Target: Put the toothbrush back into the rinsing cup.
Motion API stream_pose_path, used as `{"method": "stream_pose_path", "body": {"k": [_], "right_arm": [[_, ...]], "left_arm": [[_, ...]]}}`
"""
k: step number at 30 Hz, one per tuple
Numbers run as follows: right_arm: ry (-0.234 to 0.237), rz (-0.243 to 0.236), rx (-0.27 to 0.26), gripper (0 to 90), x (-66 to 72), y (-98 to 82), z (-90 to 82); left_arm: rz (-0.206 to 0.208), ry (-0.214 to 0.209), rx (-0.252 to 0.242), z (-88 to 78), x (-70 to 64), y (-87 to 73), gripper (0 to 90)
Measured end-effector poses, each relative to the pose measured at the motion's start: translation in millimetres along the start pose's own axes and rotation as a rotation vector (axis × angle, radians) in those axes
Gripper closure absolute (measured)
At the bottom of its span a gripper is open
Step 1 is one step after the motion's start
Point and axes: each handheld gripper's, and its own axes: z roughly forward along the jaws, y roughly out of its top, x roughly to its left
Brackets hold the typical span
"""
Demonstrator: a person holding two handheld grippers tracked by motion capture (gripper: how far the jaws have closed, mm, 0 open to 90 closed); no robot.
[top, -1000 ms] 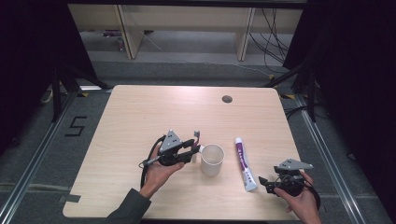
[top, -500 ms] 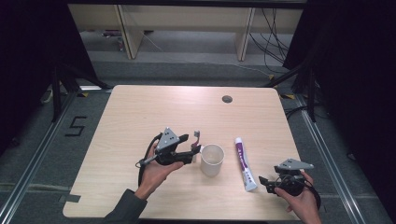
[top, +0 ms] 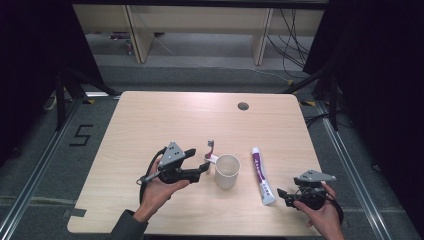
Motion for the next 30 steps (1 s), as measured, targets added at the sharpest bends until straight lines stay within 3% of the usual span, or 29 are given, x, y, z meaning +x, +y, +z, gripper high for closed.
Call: {"method": "stream_pose_path", "body": {"k": [4,14,15,16,21,22,28,30], "right_arm": [[0.004,0.030,0.010,22.8,2.1,0.4,-0.5],[0.003,0.027,0.010,22.8,1.5,0.5,-0.6],[0.000,0.001,0.002,22.8,-0.2,-0.1,0.4],[0.013,0.075,0.030,22.8,4.5,0.2,-1.4],[-0.011,0.008,-0.001,22.8,-1.0,-0.6,-1.0],[-0.003,0.051,0.016,22.8,1.2,-0.2,-1.8],[-0.008,0.047,0.013,22.8,0.0,-0.6,-1.8],[-0.004,0.013,-0.007,22.9,-2.8,-1.5,0.5]], "left_arm": [[0.014,-0.001,0.032,-4.1,0.4,-7.5,27.6],[0.003,0.019,0.044,-15.7,5.6,-21.8,24.3],[0.000,0.022,0.049,-16.5,5.1,-23.4,24.0],[-0.001,0.026,0.058,-17.4,4.6,-24.9,23.8],[0.002,0.015,0.089,-20.8,1.3,-34.1,23.2],[0.005,0.013,0.095,-21.6,0.6,-35.9,23.1],[0.011,0.004,0.124,-26.9,-4.4,-46.3,22.8],[0.013,0.007,0.131,-28.6,-5.4,-49.6,22.7]]}}
